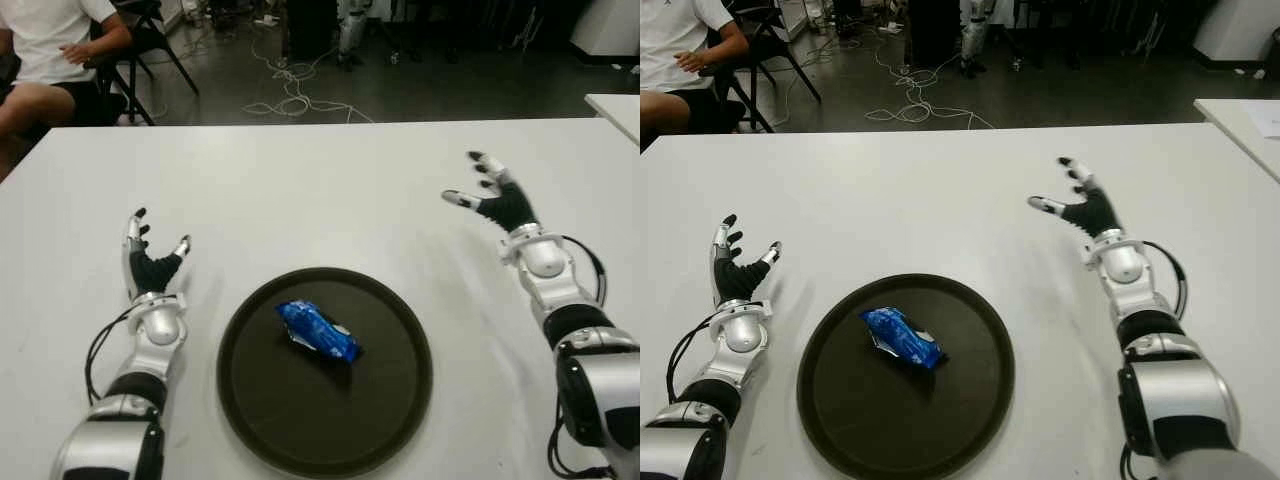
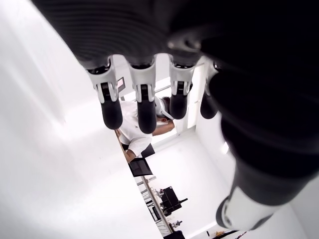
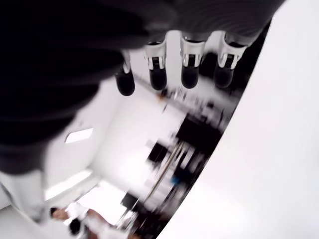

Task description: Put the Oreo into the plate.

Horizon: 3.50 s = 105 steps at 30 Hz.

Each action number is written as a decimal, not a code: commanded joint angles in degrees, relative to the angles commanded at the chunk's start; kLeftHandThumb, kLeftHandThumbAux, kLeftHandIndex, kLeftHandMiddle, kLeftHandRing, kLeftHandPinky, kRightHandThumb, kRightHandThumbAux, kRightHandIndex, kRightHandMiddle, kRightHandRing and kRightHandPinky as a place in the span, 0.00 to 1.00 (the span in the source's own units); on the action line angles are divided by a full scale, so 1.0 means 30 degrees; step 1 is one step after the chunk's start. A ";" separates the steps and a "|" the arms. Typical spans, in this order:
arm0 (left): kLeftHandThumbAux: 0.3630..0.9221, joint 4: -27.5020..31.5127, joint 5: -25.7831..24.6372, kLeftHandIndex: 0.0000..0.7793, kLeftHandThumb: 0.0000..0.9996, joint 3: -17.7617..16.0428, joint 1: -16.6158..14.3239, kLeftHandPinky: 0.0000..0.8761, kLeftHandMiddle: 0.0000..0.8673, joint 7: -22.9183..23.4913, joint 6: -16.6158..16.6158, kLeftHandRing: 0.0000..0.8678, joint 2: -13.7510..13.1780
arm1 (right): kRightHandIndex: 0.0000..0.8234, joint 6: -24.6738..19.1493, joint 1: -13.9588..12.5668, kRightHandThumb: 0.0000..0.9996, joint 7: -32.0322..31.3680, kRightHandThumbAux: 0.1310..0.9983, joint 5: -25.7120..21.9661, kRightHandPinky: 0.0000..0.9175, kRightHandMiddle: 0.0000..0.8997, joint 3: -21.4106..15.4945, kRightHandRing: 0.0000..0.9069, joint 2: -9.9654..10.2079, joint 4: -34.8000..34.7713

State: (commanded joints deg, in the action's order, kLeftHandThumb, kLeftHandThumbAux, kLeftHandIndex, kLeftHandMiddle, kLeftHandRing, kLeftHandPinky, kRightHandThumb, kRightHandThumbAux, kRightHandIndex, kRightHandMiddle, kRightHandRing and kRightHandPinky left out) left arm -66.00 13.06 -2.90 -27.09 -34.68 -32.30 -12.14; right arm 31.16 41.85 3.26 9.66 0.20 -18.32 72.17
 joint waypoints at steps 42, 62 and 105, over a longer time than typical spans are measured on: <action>0.73 0.0086 -0.0346 0.13 0.20 -0.0213 0.0126 0.14 0.10 0.0769 -0.0534 0.11 -0.0095 | 0.06 -0.0845 -0.0154 0.00 0.3882 0.56 0.1391 0.00 0.00 0.0424 0.00 0.0589 0.0498; 0.73 0.0025 -0.0058 0.14 0.25 -0.0084 0.0134 0.21 0.13 0.0432 -0.0713 0.15 -0.0190 | 0.07 -0.0089 -0.0738 0.00 0.4244 0.56 0.1475 0.00 0.02 0.0576 0.00 0.0838 0.0312; 0.76 0.0052 -0.0008 0.14 0.22 -0.0017 0.0159 0.16 0.12 0.0477 -0.0581 0.13 -0.0365 | 0.02 0.2520 -0.2088 0.00 0.7277 0.49 0.2482 0.00 0.00 0.0989 0.00 0.1219 -0.0102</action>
State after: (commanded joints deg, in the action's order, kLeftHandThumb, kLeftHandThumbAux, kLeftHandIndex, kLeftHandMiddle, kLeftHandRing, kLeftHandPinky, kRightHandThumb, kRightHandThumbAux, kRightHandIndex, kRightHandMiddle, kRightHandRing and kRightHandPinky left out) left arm -65.85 13.04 -2.95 -26.62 -33.25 -34.04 -13.24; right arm 38.72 35.59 25.09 17.11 3.17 -14.67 71.86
